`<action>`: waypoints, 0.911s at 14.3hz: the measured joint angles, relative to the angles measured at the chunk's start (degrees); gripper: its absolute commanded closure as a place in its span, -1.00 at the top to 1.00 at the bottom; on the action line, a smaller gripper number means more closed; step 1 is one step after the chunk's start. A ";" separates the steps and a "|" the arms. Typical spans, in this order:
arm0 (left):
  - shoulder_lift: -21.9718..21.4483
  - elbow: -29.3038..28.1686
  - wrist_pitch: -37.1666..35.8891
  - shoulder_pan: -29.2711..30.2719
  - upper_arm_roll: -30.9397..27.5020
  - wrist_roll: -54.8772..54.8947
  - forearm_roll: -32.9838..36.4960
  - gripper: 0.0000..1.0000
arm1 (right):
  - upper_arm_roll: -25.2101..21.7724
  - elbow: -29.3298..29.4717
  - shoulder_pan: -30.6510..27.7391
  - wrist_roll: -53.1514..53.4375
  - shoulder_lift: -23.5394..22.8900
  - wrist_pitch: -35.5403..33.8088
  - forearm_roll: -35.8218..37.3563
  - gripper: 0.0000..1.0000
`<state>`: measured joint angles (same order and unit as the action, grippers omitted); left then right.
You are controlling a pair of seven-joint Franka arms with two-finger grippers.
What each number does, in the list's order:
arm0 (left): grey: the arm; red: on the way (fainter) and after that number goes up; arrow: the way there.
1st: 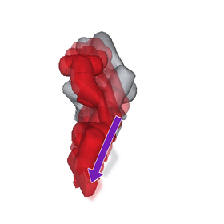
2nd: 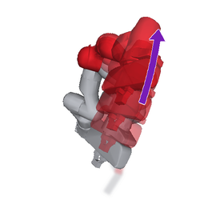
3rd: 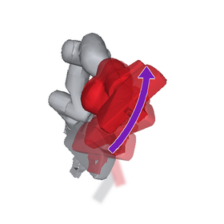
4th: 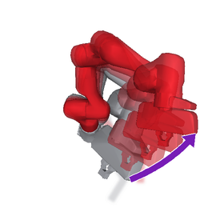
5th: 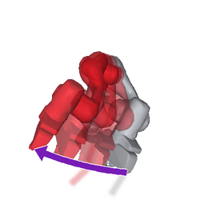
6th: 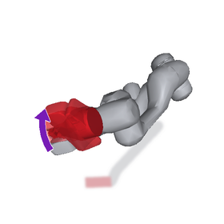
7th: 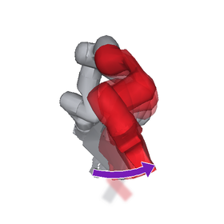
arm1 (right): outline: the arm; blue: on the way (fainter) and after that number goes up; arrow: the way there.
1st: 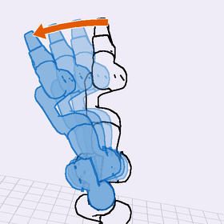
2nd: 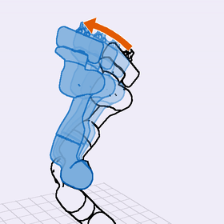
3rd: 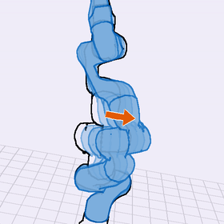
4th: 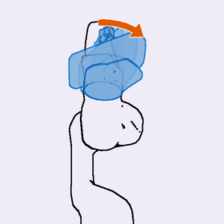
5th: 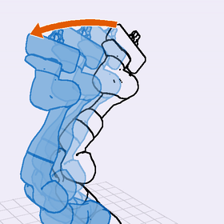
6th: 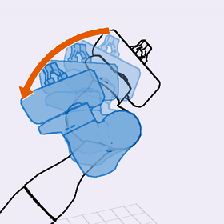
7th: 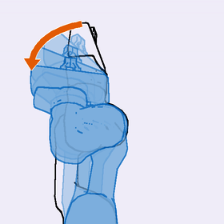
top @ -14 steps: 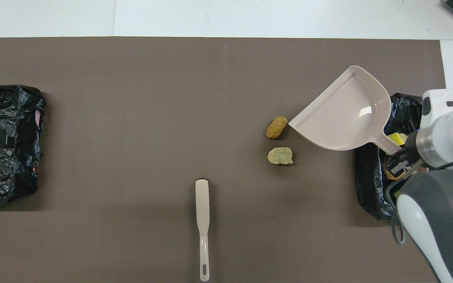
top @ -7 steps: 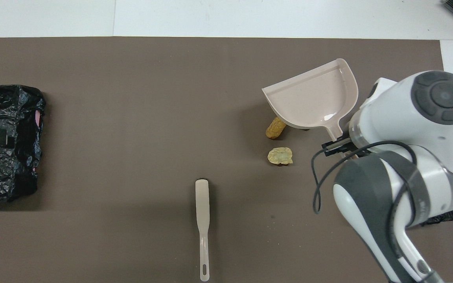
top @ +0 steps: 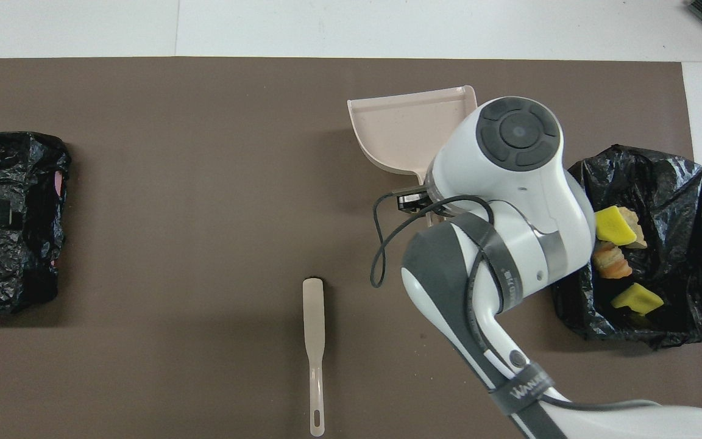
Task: Sweep and dump trash in bin
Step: 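Bring the empty dustpan back to the table center with the right gripper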
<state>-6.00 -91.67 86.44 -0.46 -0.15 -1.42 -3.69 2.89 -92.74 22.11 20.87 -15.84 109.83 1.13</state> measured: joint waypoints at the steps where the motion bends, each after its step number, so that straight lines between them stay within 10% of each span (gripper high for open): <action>1: 0.00 0.00 0.00 0.00 0.00 0.00 0.00 1.00 | 0.01 1.68 1.09 2.01 -1.97 1.09 -0.03 -1.00; 12: 0.00 0.00 0.00 0.00 0.03 0.00 0.00 1.00 | -0.07 10.31 12.00 17.08 -18.58 13.81 -0.07 -1.00; 13: 0.00 0.00 0.00 0.00 0.03 0.00 0.00 1.00 | -0.08 10.70 12.42 17.37 -19.34 14.50 -0.07 -0.02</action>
<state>-6.01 -91.67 86.44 -0.46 -0.12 -1.42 -3.69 2.82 -82.04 34.53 38.25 -35.18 124.33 1.06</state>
